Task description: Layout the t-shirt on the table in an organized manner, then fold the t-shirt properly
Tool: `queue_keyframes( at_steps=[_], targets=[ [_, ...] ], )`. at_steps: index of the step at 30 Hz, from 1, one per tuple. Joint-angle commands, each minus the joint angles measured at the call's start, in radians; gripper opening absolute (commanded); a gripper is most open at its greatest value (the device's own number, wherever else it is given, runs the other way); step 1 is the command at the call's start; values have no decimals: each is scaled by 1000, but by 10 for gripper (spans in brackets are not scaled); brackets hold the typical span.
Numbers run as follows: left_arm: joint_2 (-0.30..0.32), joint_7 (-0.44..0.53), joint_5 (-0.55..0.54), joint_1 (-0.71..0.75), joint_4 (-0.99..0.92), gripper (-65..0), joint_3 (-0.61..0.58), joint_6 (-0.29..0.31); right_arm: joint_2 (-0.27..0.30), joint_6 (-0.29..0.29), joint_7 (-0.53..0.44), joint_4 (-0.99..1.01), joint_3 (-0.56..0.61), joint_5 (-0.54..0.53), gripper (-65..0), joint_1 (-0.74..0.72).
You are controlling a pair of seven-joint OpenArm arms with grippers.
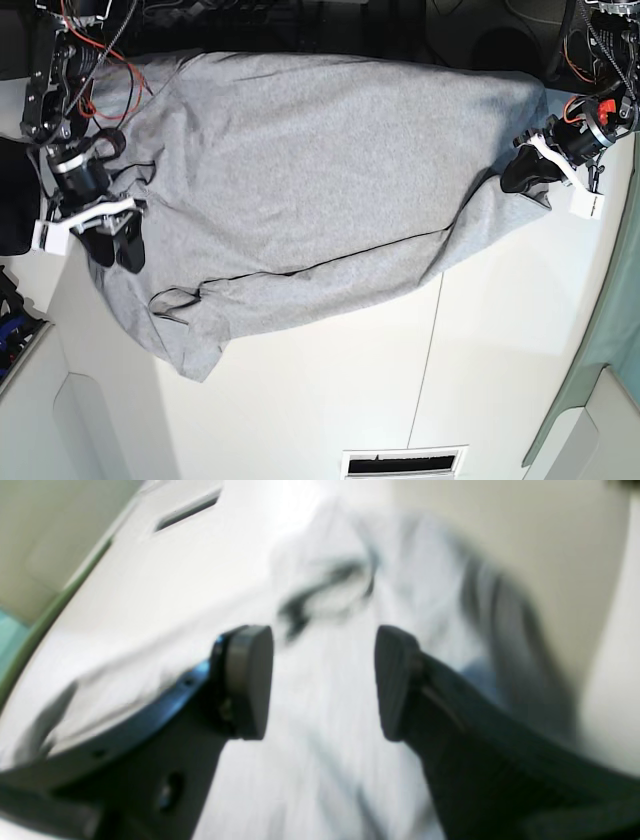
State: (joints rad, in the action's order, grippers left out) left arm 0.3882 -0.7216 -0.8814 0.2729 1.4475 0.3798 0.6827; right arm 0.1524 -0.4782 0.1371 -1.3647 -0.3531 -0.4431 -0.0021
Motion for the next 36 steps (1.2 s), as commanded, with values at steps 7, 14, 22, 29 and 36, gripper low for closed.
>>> queue_keyframes(
  at_steps=[7, 14, 22, 29, 36],
  targets=[
    [17, -2, -20, -4, 18, -650, 6, 15, 19, 140, -29, 253, 6, 131, -329, -334],
    [16, -13, -37, -4, 18, -650, 6, 15, 21, 103, -137, 758, 93, 204, -329, -571],
    [17, -19, -58, -4, 18, -650, 6, 15, 13, 97, -208, 843, 247, 205, -329, -598],
    [16, -23, -58, -4, 18, -650, 6, 15, 13, 99, -209, 843, 249, 251, -383, -586],
    [17, -23, -66, -5, 18, -650, 6, 15, 14, 77, -288, 841, 249, 360, -650, -588]
  ],
)
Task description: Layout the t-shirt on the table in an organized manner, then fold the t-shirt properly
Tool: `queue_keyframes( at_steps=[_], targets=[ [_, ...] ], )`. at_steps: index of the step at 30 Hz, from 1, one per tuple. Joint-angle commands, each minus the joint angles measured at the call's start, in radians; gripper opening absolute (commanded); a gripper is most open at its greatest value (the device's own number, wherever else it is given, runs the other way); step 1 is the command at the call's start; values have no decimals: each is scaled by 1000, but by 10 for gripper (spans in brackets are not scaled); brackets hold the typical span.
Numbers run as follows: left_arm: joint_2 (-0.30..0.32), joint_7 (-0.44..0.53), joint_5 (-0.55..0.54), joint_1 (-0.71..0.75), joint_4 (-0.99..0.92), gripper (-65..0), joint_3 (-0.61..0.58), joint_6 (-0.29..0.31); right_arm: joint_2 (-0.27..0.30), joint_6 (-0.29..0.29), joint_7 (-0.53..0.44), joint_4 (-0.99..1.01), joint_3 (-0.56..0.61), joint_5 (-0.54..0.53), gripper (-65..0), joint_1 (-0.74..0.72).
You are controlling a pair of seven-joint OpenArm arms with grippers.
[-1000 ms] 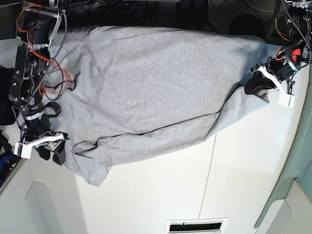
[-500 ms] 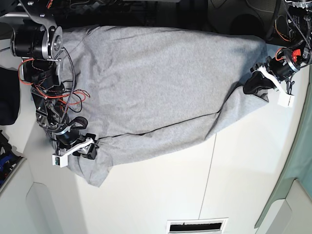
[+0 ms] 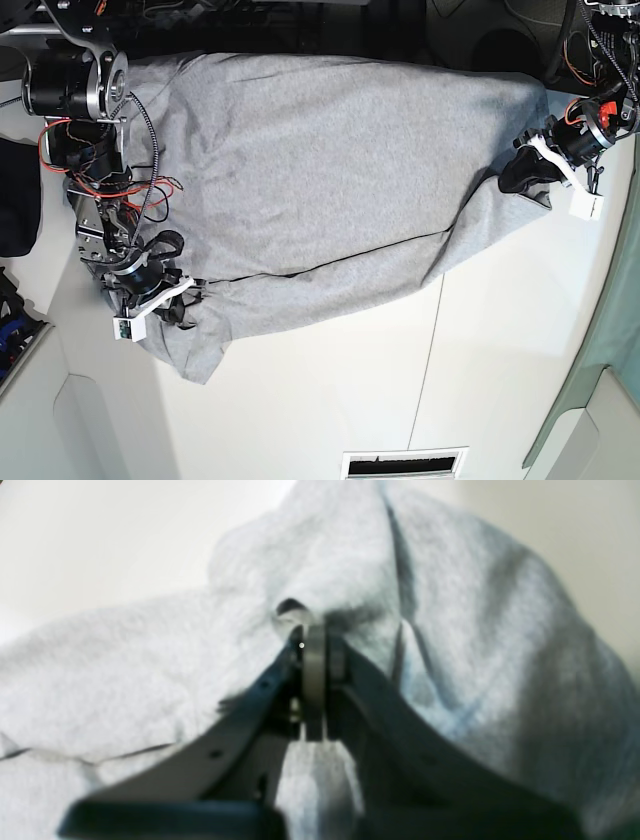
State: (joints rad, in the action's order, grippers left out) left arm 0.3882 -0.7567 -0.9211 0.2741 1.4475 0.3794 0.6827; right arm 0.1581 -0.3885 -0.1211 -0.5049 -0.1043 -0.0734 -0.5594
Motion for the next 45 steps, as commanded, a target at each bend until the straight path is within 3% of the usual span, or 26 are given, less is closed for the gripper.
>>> queue_keyframes(
  at_steps=[1, 7, 13, 18, 24, 29, 30, 32, 34, 36, 42, 45],
  targets=[
    [20, 12, -31, -8, 18, -650, 6, 15, 10, -32, -38, -26, 0, 5, -650, -30],
    [78, 10, -60, -4, 27, -650, 24, 15, 32, -166, -35, -137, -11, 25, -650, 23],
    [78, -80, -145, -2, 59, -650, 121, 15, 76, -169, -24, -398, -47, -43, -650, 214],
    [78, -164, -239, -2, 103, -650, 178, 15, 78, -169, 51, -608, -84, -120, -650, 364],
    [78, -160, -249, -2, 129, -650, 178, 15, 77, -167, 51, -726, -88, -129, -650, 413],
    [78, -160, -249, -2, 129, -650, 178, 15, 74, -85, 51, -671, -88, -129, -650, 327],
    [78, -161, -248, -2, 129, -650, 178, 15, 73, -73, 51, -646, -88, -129, -617, 301],
    [78, -161, -249, -2, 129, -650, 178, 15, 68, -26, 50, -574, -88, -128, -467, 238],
    [77, -161, -248, -2, 129, -650, 178, 15, 68, 27, 50, -478, -88, -128, -374, 171],
    [78, -161, -241, -2, 129, -650, 178, 15, 68, 58, 39, -372, -88, -122, -366, 105],
    [77, -161, -242, -2, 129, -650, 178, 15, 53, 52, -89, -52, -26, 18, -373, -39],
    [77, -160, -243, -2, 129, -650, 178, 15, 32, 52, -89, 45, 45, 45, -442, -74]
  ],
)
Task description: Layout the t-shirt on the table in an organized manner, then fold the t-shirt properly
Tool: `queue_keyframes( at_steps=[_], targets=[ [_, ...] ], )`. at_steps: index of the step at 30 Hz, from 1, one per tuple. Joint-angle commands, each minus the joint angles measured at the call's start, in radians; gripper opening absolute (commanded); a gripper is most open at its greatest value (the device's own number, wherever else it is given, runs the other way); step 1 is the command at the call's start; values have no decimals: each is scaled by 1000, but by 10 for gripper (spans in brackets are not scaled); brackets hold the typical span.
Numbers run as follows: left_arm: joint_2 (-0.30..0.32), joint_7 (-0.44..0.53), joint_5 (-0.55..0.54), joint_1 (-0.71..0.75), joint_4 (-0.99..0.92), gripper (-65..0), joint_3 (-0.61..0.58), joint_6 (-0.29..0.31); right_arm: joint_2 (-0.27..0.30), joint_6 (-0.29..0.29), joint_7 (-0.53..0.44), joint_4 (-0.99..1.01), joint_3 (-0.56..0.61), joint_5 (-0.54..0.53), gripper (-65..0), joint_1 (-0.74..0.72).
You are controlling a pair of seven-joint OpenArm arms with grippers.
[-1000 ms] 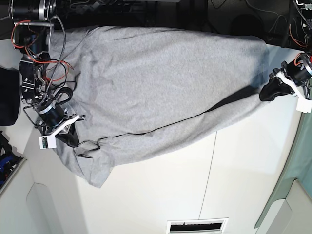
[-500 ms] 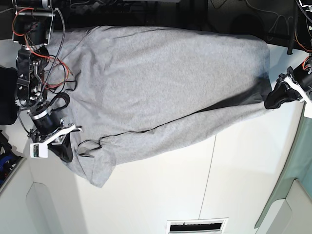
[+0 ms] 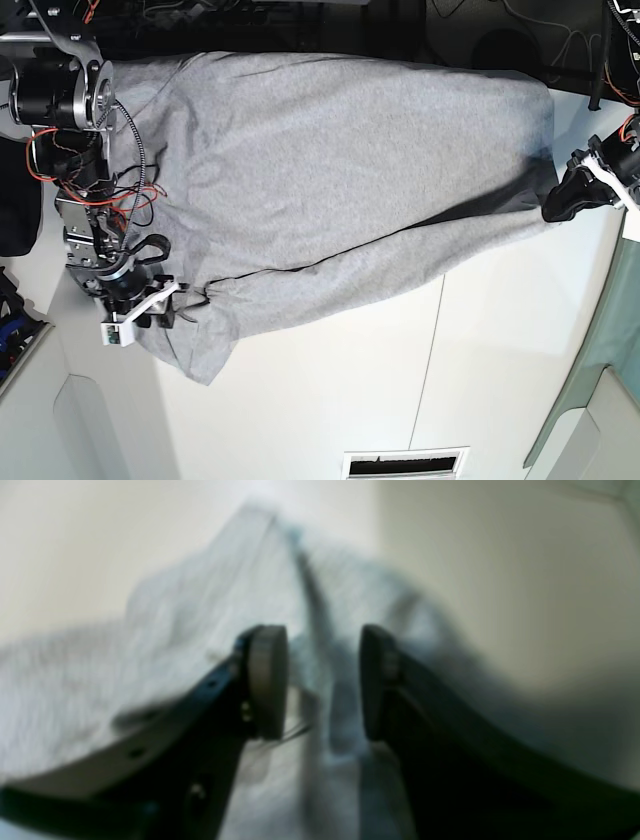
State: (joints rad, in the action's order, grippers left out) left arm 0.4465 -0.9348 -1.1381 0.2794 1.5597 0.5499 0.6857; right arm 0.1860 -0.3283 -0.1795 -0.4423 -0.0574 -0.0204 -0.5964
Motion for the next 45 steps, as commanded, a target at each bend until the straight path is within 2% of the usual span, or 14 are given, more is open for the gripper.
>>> queue_keyframes(
  at_steps=[1, 4, 6, 7, 11, 15, 19, 28, 36, 40, 42, 45],
  targets=[
    [19, 18, -26, -8, 16, -650, 8, 12, -5, -8, -31, -2, 20, 2, -451, -41],
    [19, 18, -26, -8, 16, -650, 8, 12, -24, 5, -31, 1, 74, 21, -451, -38],
    [19, 17, -24, -7, 16, -650, 8, 12, -34, 47, -31, 1, 92, 26, -452, -38],
    [19, 18, -25, -4, 16, -650, 8, 12, -35, 57, -31, 1, 93, 36, -474, -38],
    [19, 18, -25, 13, 16, -650, 8, 12, -37, 51, -31, 1, 93, 100, -650, -38],
    [19, 18, -26, 20, 16, -650, 8, 12, -37, 26, -34, -30, 93, 137, -650, -37],
    [19, 25, -28, 20, 17, -650, 8, 12, -34, 26, -30, -101, 84, 136, -650, -30],
    [19, 18, -27, 20, 17, -650, 8, 12, -31, 26, 26, -376, 30, 132, -650, 119],
    [19, 18, -28, 20, 17, -650, 8, 12, -32, 26, 26, -417, -47, 41, -650, 193],
    [19, 18, -29, 20, 17, -650, 8, 12, -34, 26, 24, -417, -47, 15, -493, 189],
    [19, 18, -29, 20, 17, -650, 8, 12, -34, 26, 21, -417, -47, 13, -468, 187],
    [19, 18, -29, 20, 17, -650, 8, 12, -34, 26, 21, -417, -47, 13, -468, 187]
  ],
)
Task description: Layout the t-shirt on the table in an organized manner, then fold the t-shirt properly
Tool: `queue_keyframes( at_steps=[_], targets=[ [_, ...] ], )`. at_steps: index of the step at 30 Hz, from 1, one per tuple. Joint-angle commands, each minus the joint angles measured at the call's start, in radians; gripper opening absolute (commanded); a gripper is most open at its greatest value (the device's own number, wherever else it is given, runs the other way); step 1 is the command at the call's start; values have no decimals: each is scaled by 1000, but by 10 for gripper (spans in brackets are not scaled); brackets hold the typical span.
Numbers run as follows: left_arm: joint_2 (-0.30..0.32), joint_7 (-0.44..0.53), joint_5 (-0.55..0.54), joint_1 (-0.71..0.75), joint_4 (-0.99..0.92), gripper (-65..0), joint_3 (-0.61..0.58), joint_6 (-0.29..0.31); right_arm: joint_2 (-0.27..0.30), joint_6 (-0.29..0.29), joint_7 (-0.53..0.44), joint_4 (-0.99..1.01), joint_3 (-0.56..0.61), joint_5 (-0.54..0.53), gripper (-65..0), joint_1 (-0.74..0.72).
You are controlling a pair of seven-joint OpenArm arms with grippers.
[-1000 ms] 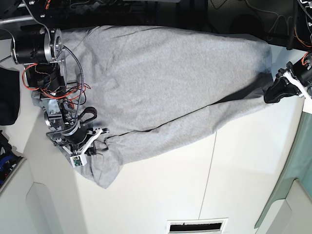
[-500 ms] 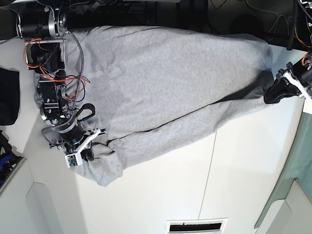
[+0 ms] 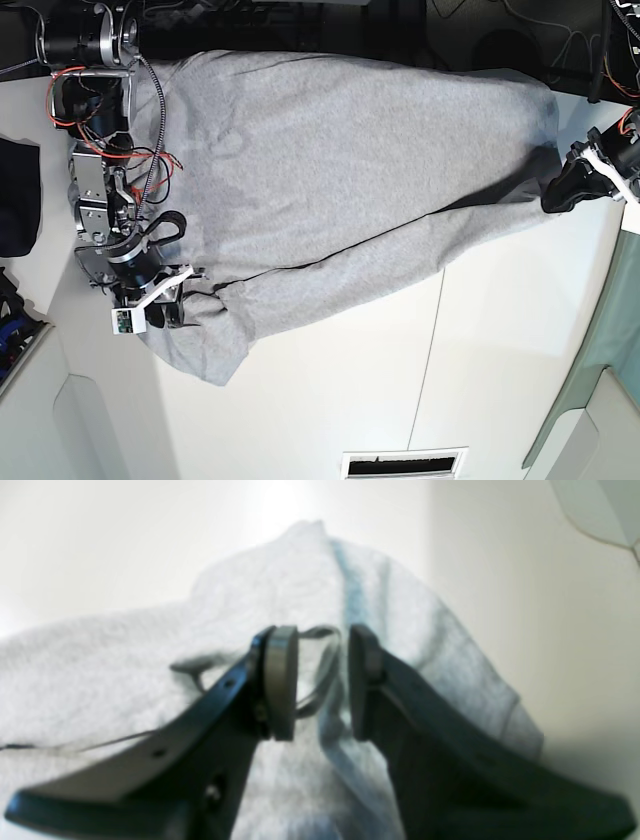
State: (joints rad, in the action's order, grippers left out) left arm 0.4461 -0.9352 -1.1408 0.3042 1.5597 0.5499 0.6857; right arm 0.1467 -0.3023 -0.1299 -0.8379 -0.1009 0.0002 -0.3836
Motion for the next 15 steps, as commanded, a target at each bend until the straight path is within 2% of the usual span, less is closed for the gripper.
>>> queue_keyframes(
  at_steps=[1, 9, 15],
  targets=[
    [20, 18, -27, -5, 17, -650, 8, 12, 5, 0, -29, -21, -3, -8, -468, -26],
    [20, 18, -27, -5, 17, -650, 8, 12, 5, 1, -29, -10, -3, -8, -467, -71],
    [20, 18, -27, -5, 17, -650, 8, 12, 5, 7, -28, 84, -3, -3, -467, -138]
  ],
)
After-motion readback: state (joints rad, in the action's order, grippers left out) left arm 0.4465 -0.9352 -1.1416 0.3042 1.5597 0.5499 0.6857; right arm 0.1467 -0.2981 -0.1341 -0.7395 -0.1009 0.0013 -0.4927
